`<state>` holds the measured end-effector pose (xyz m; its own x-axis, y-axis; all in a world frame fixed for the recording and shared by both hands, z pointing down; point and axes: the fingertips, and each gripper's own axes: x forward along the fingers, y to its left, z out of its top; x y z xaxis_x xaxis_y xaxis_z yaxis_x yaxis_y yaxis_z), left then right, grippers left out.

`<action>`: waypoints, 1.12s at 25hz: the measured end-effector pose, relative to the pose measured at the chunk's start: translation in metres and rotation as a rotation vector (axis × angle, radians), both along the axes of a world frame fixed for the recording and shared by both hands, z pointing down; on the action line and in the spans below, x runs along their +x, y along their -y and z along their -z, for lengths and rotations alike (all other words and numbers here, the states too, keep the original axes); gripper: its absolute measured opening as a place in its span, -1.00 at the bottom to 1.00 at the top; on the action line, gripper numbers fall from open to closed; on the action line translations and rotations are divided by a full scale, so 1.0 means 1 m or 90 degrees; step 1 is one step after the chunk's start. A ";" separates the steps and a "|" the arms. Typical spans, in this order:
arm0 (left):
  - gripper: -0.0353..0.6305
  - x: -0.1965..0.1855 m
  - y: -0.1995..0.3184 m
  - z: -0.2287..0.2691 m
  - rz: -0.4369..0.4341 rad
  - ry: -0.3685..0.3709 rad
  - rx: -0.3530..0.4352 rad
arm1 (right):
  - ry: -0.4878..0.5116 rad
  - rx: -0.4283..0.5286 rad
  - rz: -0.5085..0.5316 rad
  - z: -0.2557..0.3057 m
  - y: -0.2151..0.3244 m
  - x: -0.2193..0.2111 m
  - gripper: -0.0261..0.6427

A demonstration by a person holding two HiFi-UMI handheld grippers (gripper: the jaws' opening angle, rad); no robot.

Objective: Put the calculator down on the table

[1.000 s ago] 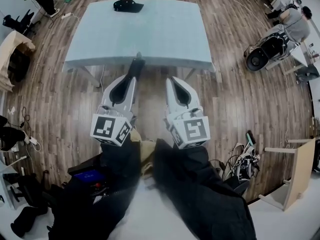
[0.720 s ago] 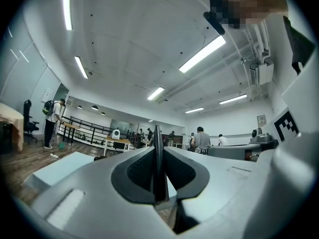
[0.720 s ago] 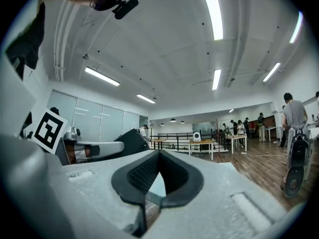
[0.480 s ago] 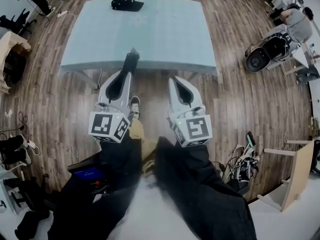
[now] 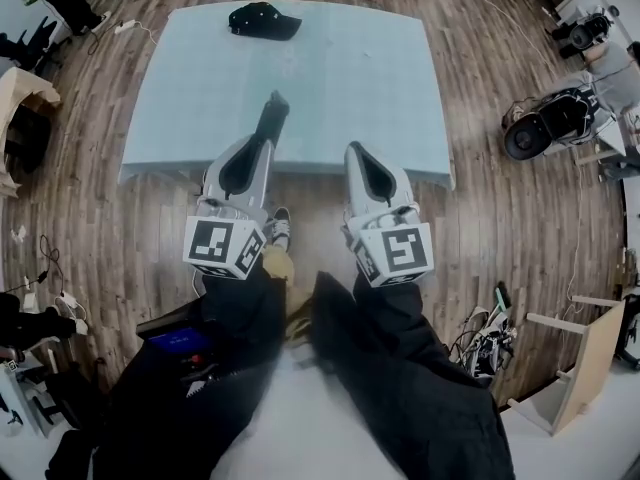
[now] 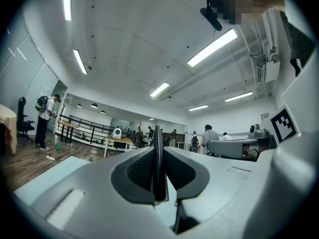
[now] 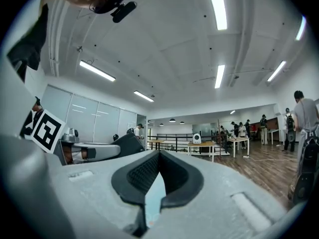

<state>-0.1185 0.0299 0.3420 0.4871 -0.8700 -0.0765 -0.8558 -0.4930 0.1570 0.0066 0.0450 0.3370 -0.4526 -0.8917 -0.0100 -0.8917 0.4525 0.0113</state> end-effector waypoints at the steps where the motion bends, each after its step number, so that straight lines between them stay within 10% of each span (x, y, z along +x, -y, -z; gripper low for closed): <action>1: -0.76 0.000 0.015 -0.002 -0.004 0.001 -0.005 | 0.004 -0.005 -0.003 -0.001 0.014 0.000 -0.92; 14: -0.76 -0.004 0.171 -0.013 -0.065 0.002 -0.044 | 0.000 -0.048 -0.029 -0.005 0.167 -0.023 -0.92; 28: -0.76 0.031 0.222 -0.037 -0.058 0.026 -0.080 | 0.008 -0.110 -0.029 -0.044 0.222 0.015 -0.92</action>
<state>-0.0871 -0.1925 0.3789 0.5653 -0.8233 0.0514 -0.8150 -0.5478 0.1890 0.0220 -0.1768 0.3810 -0.4120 -0.9004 0.1401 -0.9111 0.4053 -0.0744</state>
